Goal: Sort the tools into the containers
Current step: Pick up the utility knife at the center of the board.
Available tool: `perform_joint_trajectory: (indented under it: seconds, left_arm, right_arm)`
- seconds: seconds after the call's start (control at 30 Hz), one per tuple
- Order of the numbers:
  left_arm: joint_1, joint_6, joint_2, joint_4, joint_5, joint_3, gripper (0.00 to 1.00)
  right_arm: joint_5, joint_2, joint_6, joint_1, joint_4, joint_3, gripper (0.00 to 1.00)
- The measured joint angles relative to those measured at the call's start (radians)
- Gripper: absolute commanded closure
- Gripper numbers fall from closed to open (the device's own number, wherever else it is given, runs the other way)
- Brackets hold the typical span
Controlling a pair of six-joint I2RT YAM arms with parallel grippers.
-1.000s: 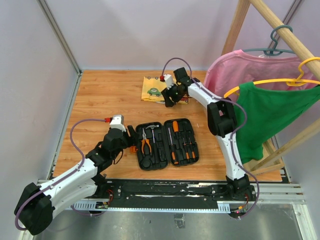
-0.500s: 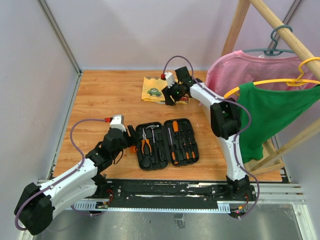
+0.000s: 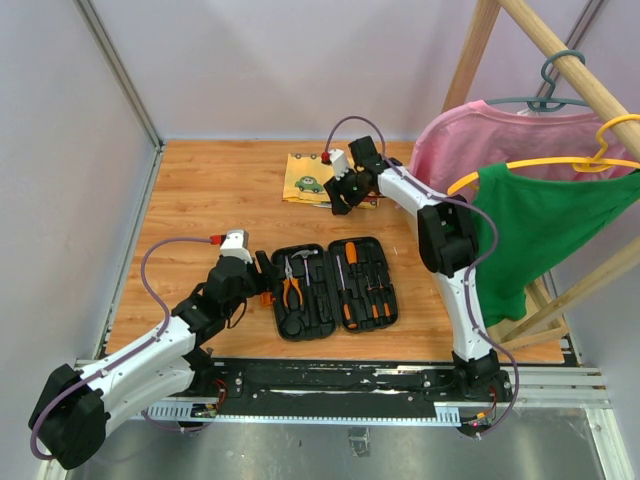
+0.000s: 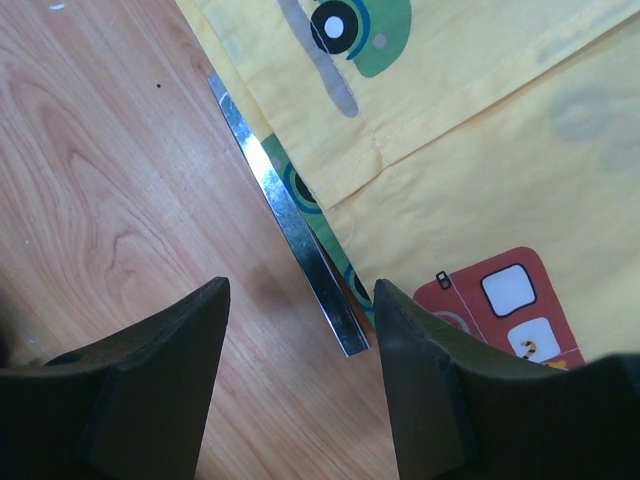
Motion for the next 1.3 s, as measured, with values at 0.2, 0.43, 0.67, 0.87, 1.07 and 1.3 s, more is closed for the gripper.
perform_joint_trajectory:
  seconds: [0.2, 0.43, 0.67, 0.87, 1.07, 1.3]
  left_arm:
    - [0.0, 0.0, 0.001, 0.002, 0.0, 0.0, 0.34]
    - [0.0, 0.0, 0.002, 0.005, 0.001, 0.0, 0.34]
    - [0.0, 0.0, 0.002, 0.006, 0.002, 0.0, 0.34]
    - [0.0, 0.0, 0.002, 0.006, 0.002, 0.0, 0.34]
    - [0.0, 0.0, 0.002, 0.006, 0.002, 0.0, 0.34]
    - [0.0, 0.0, 0.003, 0.006, 0.003, 0.0, 0.34]
  right_arm:
    - [0.0, 0.023, 0.0, 0.0, -0.019, 0.019, 0.42]
    - [0.004, 0.023, 0.0, 0.006, -0.028, 0.017, 0.43]
    - [0.018, 0.012, -0.002, 0.014, -0.027, -0.003, 0.43]
    - [0.018, -0.003, -0.005, 0.019, -0.029, -0.029, 0.48]
    - [0.021, -0.004, -0.005, 0.019, -0.03, -0.032, 0.63]
    - [0.051, 0.004, -0.005, 0.021, -0.052, -0.014, 0.77]
